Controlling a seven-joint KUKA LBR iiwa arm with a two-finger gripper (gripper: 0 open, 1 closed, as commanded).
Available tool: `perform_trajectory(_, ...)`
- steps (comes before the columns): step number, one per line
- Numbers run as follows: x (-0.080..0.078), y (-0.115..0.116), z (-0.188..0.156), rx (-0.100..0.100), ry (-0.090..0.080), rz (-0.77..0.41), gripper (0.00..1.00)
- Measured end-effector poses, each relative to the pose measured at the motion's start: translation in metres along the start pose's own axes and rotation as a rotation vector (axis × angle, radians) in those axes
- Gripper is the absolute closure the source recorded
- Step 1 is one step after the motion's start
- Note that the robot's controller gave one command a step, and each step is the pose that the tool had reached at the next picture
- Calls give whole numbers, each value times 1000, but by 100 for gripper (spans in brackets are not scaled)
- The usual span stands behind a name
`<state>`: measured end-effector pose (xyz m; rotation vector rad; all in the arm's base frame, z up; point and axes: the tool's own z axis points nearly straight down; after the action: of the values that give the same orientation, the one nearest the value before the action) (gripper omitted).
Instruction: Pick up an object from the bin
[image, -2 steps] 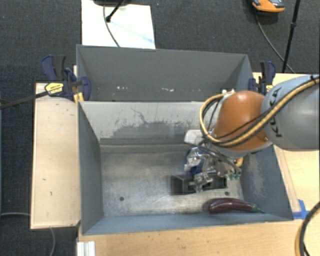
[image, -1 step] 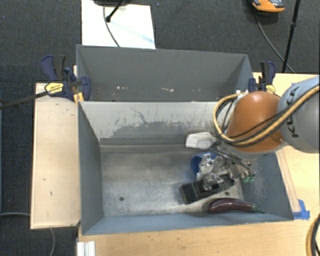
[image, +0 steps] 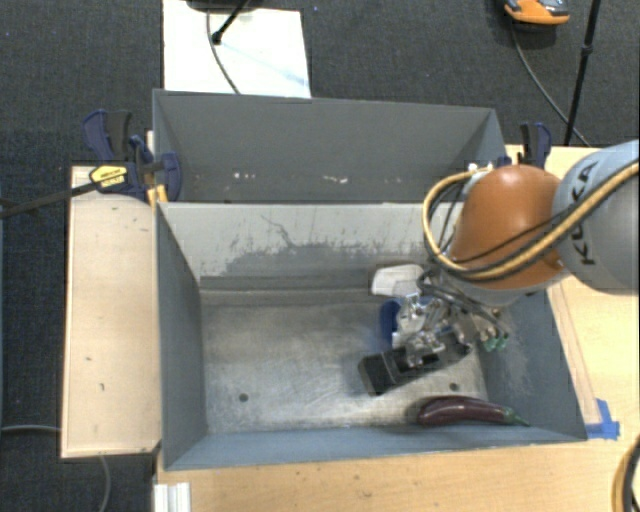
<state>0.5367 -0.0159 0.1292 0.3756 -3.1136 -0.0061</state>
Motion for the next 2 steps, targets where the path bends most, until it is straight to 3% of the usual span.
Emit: perform_trajectory(2, 9, 2, -7, 3, -3, 34, 100)
